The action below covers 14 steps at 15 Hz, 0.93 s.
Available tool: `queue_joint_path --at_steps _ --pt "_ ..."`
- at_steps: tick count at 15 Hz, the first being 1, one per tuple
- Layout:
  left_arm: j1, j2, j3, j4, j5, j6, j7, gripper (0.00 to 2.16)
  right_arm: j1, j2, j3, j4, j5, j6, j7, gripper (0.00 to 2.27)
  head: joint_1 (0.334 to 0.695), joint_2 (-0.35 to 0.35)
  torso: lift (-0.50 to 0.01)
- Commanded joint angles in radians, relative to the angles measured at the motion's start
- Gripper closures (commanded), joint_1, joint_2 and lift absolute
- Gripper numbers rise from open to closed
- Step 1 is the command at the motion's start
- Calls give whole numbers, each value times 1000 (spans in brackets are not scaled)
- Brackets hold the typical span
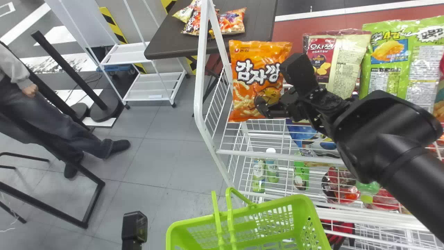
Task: Hold basket handle with left hand then pick Gamjakkang with right hand and place into basket
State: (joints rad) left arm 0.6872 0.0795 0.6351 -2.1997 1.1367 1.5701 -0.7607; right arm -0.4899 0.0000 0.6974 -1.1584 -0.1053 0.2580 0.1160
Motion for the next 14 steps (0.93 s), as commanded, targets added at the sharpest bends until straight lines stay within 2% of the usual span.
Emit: queue_joint_path --at_steps 1,4,5,7,8,14 --pt "0 0 0 0 0 1 -2 2148 -1 1 5 2 1 -1 2 12 695 350 -18" --pt "0 3 0 0 0 1 -5 2148 -26 1 4 29 -24 -13 64 238 695 350 -18" --pt "0 3 0 0 0 1 -5 2148 -35 1 2 39 -31 -10 105 552 695 350 -18" --pt "-1 3 2 0 0 1 -6 2148 -39 1 2 49 -30 -4 123 1511 695 350 -18" --pt "-1 3 2 0 2 1 -8 2148 -38 1 4 48 -34 17 105 2219 695 350 -18" --pt "0 3 9 0 3 1 -9 2148 13 1 -1 -1 -16 30 93 2250 695 350 -18"
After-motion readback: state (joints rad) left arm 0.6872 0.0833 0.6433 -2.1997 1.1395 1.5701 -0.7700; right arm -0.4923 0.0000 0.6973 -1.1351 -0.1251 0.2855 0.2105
